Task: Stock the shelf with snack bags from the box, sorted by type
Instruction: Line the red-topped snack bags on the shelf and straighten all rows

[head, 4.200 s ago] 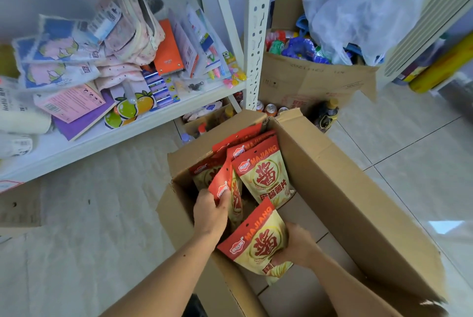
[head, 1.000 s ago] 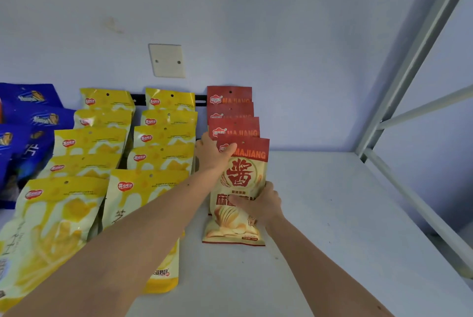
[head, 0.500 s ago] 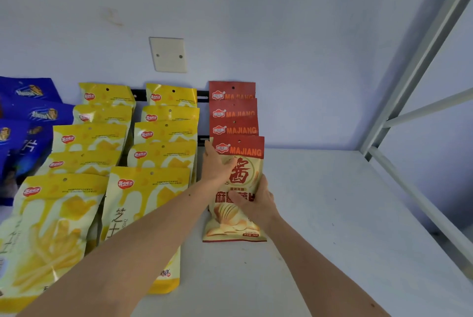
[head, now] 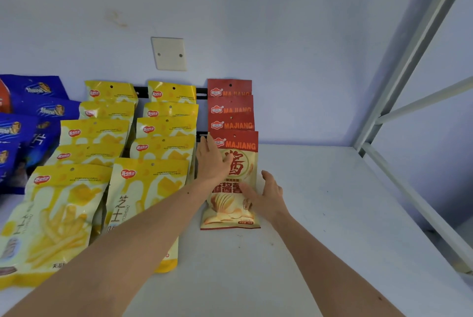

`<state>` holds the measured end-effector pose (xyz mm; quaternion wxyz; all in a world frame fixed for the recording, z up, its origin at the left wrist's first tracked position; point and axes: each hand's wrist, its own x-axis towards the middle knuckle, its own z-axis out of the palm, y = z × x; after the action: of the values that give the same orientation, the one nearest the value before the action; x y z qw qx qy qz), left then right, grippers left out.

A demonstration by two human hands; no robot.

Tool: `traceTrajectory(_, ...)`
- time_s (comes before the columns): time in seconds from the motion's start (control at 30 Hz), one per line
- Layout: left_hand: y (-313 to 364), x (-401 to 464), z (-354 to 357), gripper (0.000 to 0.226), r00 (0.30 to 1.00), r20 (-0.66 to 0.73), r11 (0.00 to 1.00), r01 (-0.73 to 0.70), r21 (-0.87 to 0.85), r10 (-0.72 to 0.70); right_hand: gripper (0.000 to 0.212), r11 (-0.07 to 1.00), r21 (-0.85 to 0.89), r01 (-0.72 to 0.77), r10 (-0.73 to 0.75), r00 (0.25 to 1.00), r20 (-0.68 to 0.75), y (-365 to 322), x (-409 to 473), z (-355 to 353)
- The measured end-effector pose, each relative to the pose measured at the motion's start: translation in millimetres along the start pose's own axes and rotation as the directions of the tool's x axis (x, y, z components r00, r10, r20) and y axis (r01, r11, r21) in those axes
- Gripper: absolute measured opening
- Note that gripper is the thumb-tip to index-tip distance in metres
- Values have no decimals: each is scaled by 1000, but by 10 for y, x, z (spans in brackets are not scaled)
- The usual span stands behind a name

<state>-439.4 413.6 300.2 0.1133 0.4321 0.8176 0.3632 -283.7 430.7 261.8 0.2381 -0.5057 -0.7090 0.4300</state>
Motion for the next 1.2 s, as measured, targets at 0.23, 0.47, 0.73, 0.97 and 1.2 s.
traceTrajectory(0.23,93,-299,-34,74,986,-36,972,-154,177,163,55,986,-145,86,-98,992,-77,142,-338,-268)
traceTrajectory(0.47,306,-761,57,66,940,121,914,-339,222,319,32,967,-235,99,-167,943,-289,456,-819,-544)
traceTrajectory(0.73,306,-1519,178,65,820,314,817,-547,181,479,24,948,-318,30,-189,855,-484,743,-1806,-700)
traceTrajectory(0.97,373,-2498,504,61,663,486,705,-698,125,569,21,903,-416,-107,-145,836,-530,1271,-2884,-887)
traceTrajectory(1.2,361,-3569,1057,61,516,560,591,-805,58,648,21,862,-434,-262,-26,832,-554,2100,-3821,-1122)
